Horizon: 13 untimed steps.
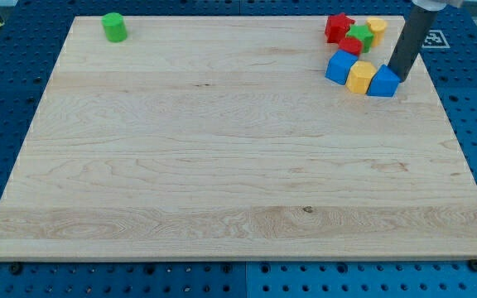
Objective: Push the blue triangle closer to the blue cube
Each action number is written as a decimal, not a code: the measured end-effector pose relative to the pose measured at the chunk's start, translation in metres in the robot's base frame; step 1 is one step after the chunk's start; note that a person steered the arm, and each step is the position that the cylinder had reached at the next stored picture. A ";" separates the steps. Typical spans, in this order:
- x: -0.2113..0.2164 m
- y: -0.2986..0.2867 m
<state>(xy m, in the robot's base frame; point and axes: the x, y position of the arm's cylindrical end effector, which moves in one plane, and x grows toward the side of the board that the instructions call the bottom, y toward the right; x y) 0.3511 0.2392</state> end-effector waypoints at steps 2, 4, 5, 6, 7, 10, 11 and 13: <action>0.008 0.000; 0.017 0.000; 0.017 -0.001; 0.022 -0.012; 0.044 -0.031; 0.069 -0.094; 0.052 -0.098; 0.052 -0.024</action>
